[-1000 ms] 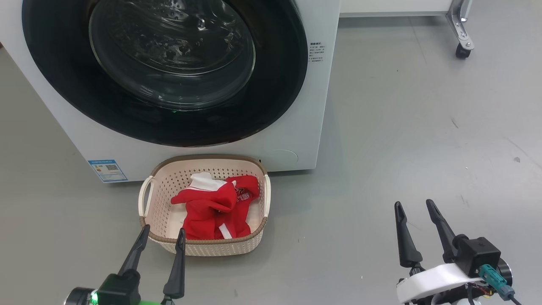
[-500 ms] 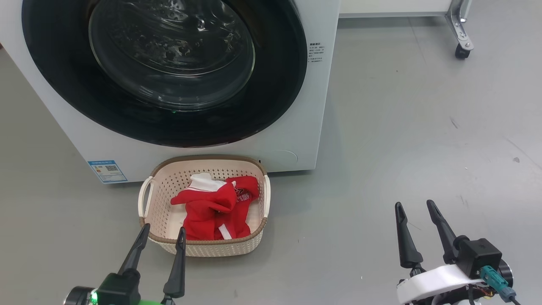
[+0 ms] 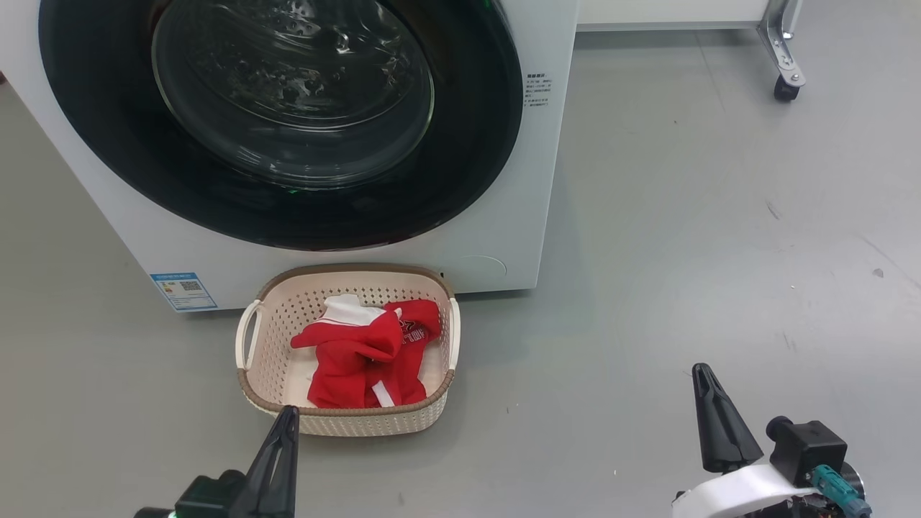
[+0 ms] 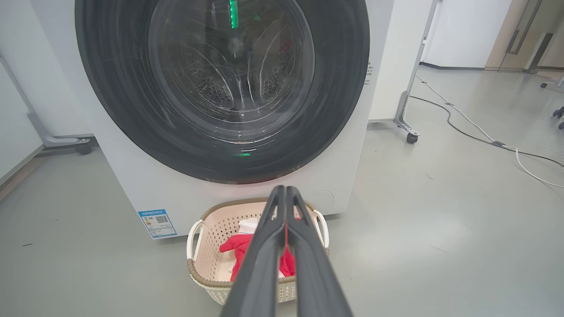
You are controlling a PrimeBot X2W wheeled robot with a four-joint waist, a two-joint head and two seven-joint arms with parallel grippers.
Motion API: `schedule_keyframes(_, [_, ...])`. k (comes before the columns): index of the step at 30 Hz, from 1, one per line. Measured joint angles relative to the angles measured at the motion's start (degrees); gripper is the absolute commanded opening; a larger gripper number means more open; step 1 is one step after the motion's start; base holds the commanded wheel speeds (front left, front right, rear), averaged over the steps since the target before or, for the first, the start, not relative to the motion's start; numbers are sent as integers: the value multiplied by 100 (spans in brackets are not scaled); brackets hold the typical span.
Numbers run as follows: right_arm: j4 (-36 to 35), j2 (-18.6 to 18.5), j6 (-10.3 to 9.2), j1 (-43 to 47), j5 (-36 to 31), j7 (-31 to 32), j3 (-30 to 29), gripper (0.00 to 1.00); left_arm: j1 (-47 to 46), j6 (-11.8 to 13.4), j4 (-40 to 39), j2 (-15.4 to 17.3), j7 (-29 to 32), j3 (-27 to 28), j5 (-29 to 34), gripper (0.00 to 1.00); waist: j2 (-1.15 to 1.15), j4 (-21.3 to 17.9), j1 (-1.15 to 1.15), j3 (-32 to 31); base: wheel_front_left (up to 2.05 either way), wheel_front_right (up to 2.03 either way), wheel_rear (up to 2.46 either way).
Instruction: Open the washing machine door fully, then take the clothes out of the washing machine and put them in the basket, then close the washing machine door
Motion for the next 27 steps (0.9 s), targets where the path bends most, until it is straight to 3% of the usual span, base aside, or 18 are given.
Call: schedule_keyframes(27, [-71, 9, 52, 23, 1923, 313, -264, 0, 90, -144, -37, -23, 210, 293, -1990, 0, 0, 48, 0, -46, 0, 0, 0])
